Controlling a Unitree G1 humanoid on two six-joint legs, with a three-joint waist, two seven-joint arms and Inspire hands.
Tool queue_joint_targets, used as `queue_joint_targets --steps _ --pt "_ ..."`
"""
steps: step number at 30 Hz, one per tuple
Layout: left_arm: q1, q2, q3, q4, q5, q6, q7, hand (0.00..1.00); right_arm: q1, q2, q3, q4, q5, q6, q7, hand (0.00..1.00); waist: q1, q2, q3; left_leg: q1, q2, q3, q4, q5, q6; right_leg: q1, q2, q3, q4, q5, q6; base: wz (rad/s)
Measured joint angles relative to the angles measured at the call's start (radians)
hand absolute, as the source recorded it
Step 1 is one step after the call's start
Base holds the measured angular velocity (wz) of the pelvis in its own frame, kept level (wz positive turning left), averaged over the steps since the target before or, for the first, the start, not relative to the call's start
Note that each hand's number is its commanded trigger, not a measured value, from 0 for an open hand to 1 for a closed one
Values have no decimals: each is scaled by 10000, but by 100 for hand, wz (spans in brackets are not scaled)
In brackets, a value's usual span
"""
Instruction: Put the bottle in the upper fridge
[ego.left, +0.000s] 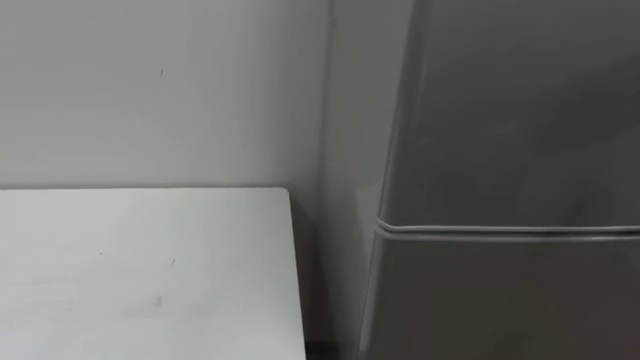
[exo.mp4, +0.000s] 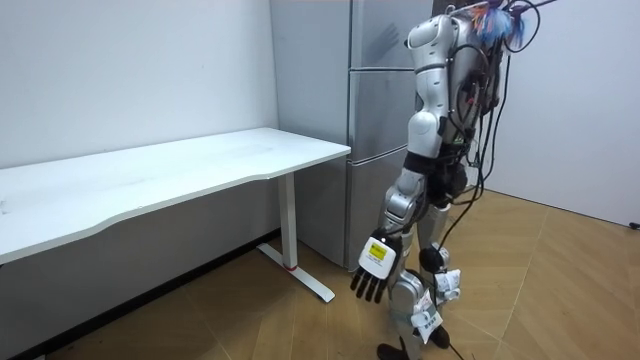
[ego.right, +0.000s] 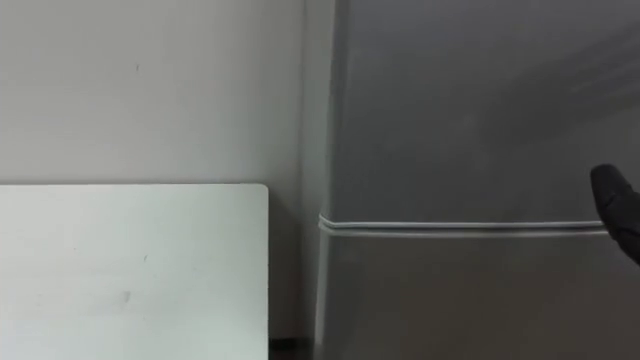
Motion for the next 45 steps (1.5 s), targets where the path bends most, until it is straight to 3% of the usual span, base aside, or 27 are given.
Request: queue_joint_targets --steps 7,11,14,15,22,26,31,34,37,43,45 --pt "-157 9 -92 -9 17 -2 -17 0 -118 -3 279 0 57 -7 -19 0 12 41 -18 7 1 3 3 0 0 -1 10 27 11 23 -3 -1" --pt "-194 7 -146 -3 414 -1 -14 0 -618 -3 596 1 85 -7 29 0 77 90 -64 35 5 -1 0 1 0 23 90 33 -16 33 -13 -1" --pt "-197 9 -202 13 435 -9 -15 0 -1059 -1 890 15 331 -19 139 0 100 54 -42 73 27 1 -1 1 0 110 108 26 -27 84 -23 0" --pt "-203 9 -217 14 436 -12 -15 0 -1193 -1 989 20 396 -20 201 0 109 34 13 133 28 -6 -5 1 0 186 98 10 -37 84 -23 0" --pt "-233 9 -242 -13 704 20 -61 0 -1887 3 1105 356 944 -51 461 0 323 -16 24 100 33 -34 -10 1 0 189 59 -53 -106 84 -23 2" --pt "-240 14 -260 -75 791 235 -251 0 -1964 2 1132 576 616 -100 454 0 324 24 21 34 26 -257 10 1 0 242 63 -288 -210 120 -26 12" --pt "-262 19 -398 -142 803 362 -267 0 -2380 -5 1393 1540 -17 -314 497 0 322 102 71 171 29 -273 48 1 0 387 35 -288 -229 141 -26 2" --pt "-254 27 -390 -343 1061 483 -338 0 -2614 -9 1412 2367 -799 -340 549 0 345 74 61 178 27 -282 64 2 2 384 16 -317 -187 162 -23 0" --pt "-216 125 -402 -527 1108 706 -575 0 -3029 -72 1489 3634 -959 -758 586 0 363 -14 40 152 25 -308 122 2 11 405 0 -340 -189 238 -14 0" --pt "-333 165 -498 -857 1382 1072 -752 0 -3763 -139 1509 5283 -1726 -843 731 0 342 -40 40 68 9 -361 200 -15 123 426 -32 -318 -204 401 69 0" --pt "-347 215 -747 -869 1372 1170 -737 0 -3948 -361 1630 5880 -2037 -853 721 0 377 -42 36 43 8 -346 213 20 181 402 -66 -288 -202 463 138 0"
